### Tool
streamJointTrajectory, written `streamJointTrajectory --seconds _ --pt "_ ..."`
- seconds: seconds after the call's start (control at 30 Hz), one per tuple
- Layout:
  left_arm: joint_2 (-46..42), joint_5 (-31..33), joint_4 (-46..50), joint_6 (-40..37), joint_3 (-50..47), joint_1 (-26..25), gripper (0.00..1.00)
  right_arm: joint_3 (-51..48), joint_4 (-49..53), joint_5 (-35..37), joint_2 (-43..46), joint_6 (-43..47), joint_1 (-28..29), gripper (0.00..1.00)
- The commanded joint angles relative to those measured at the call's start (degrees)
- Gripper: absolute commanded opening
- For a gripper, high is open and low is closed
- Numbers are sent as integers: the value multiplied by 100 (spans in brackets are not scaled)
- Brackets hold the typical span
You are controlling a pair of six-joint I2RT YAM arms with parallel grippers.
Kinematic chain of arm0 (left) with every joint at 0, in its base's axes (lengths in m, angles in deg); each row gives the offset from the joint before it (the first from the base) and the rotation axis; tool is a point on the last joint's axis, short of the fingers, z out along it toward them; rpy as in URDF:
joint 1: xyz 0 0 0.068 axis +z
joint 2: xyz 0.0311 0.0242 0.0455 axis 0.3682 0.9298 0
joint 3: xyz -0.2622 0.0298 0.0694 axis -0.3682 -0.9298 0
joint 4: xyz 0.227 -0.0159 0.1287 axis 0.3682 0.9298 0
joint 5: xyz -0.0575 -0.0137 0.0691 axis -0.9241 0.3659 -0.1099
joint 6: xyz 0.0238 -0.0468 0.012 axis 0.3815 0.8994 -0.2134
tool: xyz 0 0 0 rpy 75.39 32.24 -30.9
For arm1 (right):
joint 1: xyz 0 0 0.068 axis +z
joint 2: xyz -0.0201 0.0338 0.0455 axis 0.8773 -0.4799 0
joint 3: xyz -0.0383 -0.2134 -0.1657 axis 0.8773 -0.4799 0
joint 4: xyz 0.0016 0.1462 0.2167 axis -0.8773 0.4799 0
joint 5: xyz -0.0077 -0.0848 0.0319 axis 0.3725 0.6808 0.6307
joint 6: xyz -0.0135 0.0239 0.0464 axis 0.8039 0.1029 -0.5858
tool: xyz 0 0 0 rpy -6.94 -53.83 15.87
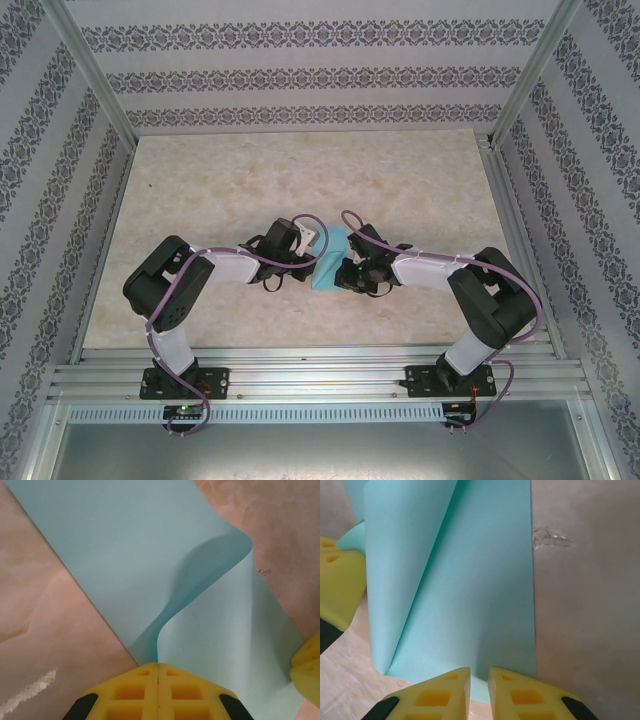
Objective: Fold a paper plane with a square sheet of paper (fold left side to right side)
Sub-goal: Fold the triangle a second time at the center of the table.
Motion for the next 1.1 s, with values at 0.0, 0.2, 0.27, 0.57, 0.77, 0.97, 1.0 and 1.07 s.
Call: streamJointTrajectory --seconds 0.0,0.2,0.27,0.57,0.77,0.97,1.0,1.07 --pt "150 35 81 -66 7 -84 0 24 375 179 -54 111 55 19" --pt "157 110 86 -84 -123 -99 0 154 380 118 307 114 18 23" --pt "159 124 90 -86 -147 -103 0 241 423 66 528 114 -55 24" --pt "149 155 62 -83 -184 -128 0 479 -416 -323 515 -316 -282 16" --pt "165 156 51 -75 -184 -146 0 677 -1162 -524 -64 -695 -266 13" --pt "174 168 59 -84 -167 -155 0 788 -1317 -594 -503 -763 -205 13" --pt "175 170 68 -84 -165 -155 0 805 -1327 -601 -564 -766 -188 13" --pt "176 179 68 -84 -177 -161 0 808 -1345 -604 -653 -763 -169 13"
